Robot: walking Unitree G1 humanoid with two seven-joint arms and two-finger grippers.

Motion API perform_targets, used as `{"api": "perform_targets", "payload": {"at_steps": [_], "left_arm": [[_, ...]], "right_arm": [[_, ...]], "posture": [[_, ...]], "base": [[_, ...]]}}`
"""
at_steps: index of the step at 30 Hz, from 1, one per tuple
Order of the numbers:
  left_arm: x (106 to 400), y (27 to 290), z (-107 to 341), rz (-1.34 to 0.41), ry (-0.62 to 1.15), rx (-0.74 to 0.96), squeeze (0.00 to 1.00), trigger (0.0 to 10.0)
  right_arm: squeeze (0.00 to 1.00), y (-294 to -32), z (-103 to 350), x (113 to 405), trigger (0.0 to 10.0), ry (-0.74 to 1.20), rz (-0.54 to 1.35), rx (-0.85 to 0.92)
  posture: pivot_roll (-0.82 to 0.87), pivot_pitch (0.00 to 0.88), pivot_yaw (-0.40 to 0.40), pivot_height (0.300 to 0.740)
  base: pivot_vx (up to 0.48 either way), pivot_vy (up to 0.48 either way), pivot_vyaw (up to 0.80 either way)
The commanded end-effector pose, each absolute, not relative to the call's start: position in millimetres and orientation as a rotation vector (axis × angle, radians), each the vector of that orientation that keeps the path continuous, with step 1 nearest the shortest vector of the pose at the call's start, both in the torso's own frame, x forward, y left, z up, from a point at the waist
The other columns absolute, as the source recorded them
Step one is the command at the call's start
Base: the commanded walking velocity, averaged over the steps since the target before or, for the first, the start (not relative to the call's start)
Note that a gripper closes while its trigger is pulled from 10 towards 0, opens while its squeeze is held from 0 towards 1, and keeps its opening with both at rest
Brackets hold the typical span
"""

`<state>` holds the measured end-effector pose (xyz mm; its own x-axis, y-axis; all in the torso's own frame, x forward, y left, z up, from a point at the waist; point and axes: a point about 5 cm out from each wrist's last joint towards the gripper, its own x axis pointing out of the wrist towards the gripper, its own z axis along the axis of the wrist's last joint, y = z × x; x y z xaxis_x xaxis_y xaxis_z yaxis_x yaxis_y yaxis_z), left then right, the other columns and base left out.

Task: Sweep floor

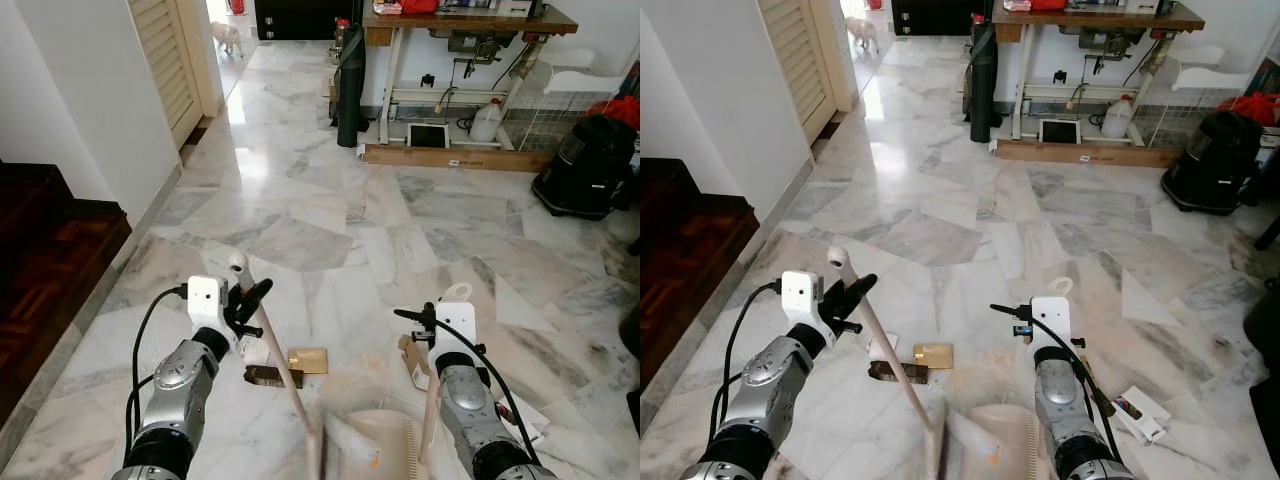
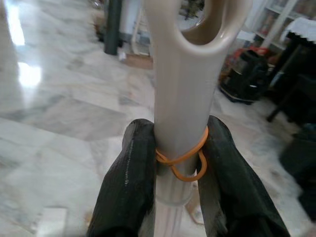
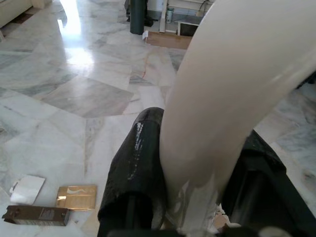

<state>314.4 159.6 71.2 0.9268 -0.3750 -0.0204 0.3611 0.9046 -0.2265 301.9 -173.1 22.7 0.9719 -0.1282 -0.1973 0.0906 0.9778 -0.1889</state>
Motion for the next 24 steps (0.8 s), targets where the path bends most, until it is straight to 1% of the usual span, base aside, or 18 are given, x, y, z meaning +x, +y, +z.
{"api": "perform_targets", "payload": {"at_steps": [1,13,15,22,24], "left_arm": [[316.8,161.0,80.5,-0.408,0.036,-0.256,0.00,10.0],[319.5,163.8,92.4,-0.411,-0.005,-0.319,0.00,10.0],[320.8,164.0,98.7,-0.409,-0.031,-0.310,0.00,10.0],[318.6,165.3,108.0,-0.398,-0.072,-0.287,0.00,10.0],[317.2,169.0,111.0,-0.370,-0.097,-0.276,0.00,10.0]], "right_arm": [[0.00,-167.8,32.1,309.6,10.0,0.169,-0.093,-0.179],[0.00,-167.6,37.4,314.8,10.0,0.156,-0.104,-0.156],[0.00,-168.9,42.1,318.6,10.0,0.144,-0.121,-0.120],[0.00,-173.1,54.3,326.8,10.0,0.099,-0.141,-0.096],[0.00,-174.5,55.7,327.5,10.0,0.093,-0.145,-0.096]], "posture": [[0.09,0.000,0.006,0.740],[0.10,0.000,0.012,0.740],[0.10,0.000,0.014,0.740],[0.10,0.000,0.016,0.740],[0.10,0.000,0.016,0.740]], "base": [[0.000,0.000,0.00],[0.000,0.000,0.00],[0.000,0.000,0.00],[0.000,0.000,0.00],[0.000,0.000,0.00]]}}
